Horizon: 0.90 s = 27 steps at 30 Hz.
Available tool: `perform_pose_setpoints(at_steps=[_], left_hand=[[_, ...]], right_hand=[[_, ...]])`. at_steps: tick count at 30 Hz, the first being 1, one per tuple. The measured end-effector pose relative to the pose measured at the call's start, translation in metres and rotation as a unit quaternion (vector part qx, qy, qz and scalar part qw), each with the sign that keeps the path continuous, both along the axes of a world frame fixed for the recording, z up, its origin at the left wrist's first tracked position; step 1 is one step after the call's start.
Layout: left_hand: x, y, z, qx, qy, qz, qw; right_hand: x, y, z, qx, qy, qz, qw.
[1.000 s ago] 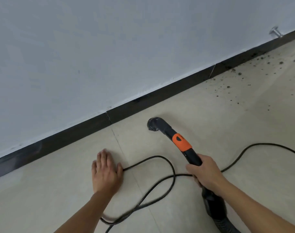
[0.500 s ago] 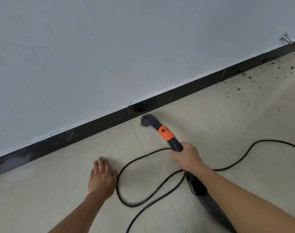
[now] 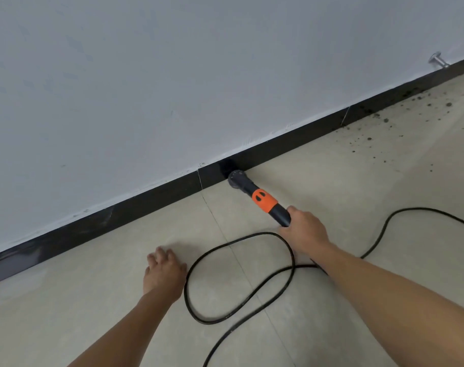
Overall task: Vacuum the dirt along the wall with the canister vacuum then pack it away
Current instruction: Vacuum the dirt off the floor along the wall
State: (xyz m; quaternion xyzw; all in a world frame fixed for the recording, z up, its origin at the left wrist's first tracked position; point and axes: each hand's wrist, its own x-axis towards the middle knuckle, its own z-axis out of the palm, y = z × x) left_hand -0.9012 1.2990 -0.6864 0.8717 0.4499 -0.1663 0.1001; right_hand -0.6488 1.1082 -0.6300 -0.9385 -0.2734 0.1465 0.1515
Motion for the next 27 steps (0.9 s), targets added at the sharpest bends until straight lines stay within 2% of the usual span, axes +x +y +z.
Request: perform_pose_setpoints(at_steps=[4,9,11,16,18,20,24,27], left_hand=[[0.041,0.004,0.005,-0.011,-0.016,-0.044,0.999],[0.113,0.002,0.007,-0.020,-0.041,-0.125,0.991],[0.146,-0.005,0.006,-0.019,-0.051,-0.165,0.985],[0.231,-0.038,0.005,-0.029,-0.063,-0.244,0.967],[0.264,-0.055,0.003,-0.025,-0.063,-0.271,0.960],[0.298,-0.069,0.000,-0.016,-0.067,-0.290,0.955],[0.367,-0.094,-0.011,-0.013,-0.083,-0.252,0.964],[0.419,-0.120,-0.023,-0.019,-0.085,-0.173,0.981]], right_hand=[[0.045,-0.035,0.001,-0.013,-0.030,-0.089,0.995],[0.028,-0.057,-0.009,-0.029,0.024,0.024,0.999],[0.027,-0.067,-0.016,-0.017,0.045,0.036,0.998],[0.095,-0.104,-0.013,0.031,0.049,-0.149,0.987],[0.121,-0.123,-0.011,0.000,0.025,-0.166,0.986],[0.137,-0.138,-0.010,-0.043,0.000,-0.137,0.990],[0.171,-0.141,-0.022,-0.065,-0.020,-0.067,0.995],[0.218,-0.135,-0.026,-0.041,-0.031,-0.082,0.995]])
